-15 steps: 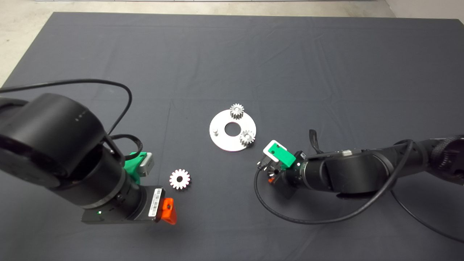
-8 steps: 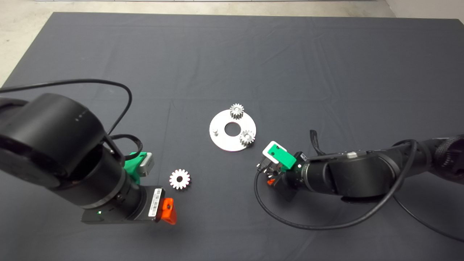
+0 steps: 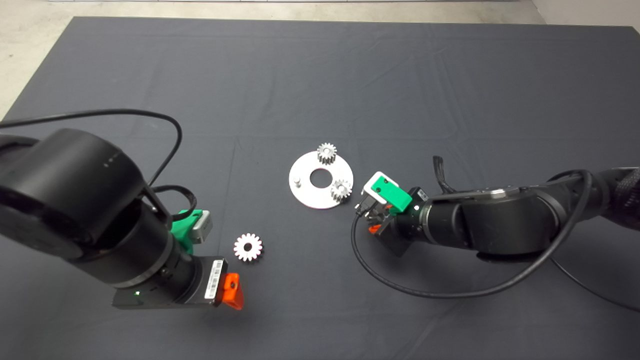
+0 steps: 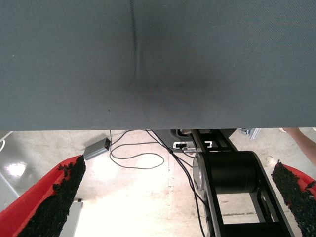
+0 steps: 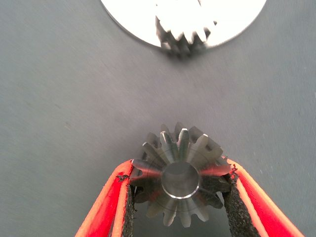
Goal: Remove an incorrectly installed larger gear and replace it with the correct smaller gear
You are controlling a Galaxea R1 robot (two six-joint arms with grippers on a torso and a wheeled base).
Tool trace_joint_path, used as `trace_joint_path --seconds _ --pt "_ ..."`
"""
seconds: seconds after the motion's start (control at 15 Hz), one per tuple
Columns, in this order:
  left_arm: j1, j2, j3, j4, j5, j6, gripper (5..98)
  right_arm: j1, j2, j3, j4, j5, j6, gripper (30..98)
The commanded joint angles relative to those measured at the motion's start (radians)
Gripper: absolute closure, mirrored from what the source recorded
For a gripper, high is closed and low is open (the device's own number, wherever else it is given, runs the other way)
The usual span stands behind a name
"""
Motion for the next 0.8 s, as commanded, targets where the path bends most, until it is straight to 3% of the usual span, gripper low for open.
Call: trace_joint_path --seconds 0.0,0.2,0.4,0.73 --pt "-0.012 0.001 0.014 0.0 0.003 -0.007 6.1 0.059 0.098 -0.064 -0.016 -0.049 0.008 89.0" --pt "-0.012 0.001 0.014 0.0 0.003 -0.007 6.1 0.074 0.186 -0.149 0.002 -0.051 0.012 88.9" --pt "-0.012 0.001 0.014 0.001 0.003 -0.007 6.1 0.122 0.233 -0.183 0.039 -0.051 0.071 88.9" --pt "-0.012 0.0 0.012 0.001 0.003 -0.007 6.1 0.15 0.294 -0.277 0.082 -0.049 0.071 89.0"
